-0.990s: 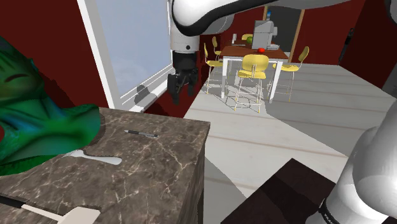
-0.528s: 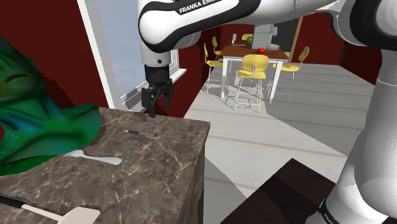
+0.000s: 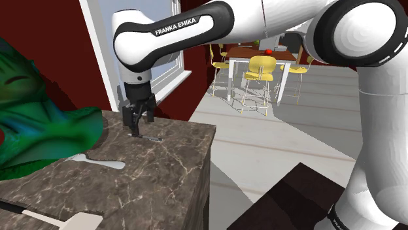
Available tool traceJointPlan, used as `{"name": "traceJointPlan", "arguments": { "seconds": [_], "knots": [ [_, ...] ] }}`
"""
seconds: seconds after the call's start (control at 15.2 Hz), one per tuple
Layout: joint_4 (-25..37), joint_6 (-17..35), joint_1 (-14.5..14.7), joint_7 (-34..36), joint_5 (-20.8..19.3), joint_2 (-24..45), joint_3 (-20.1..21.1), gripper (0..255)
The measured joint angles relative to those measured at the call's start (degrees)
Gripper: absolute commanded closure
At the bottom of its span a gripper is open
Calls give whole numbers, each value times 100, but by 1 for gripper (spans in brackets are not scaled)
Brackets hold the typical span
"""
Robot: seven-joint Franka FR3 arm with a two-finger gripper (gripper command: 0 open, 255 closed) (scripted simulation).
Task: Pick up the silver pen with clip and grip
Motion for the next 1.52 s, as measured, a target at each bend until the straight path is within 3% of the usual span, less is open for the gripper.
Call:
{"name": "traceJointPlan", "arguments": {
  "seconds": [0.4,0.46,1.12,1.52],
  "knots": [
    [-270,369,10,-6,-29,106,-8,0],
    [-293,400,8,-9,-31,115,-11,255],
    [-291,430,-1,-9,-41,115,-24,255],
    [-43,90,6,-12,-13,48,-2,255]
  ]
}}
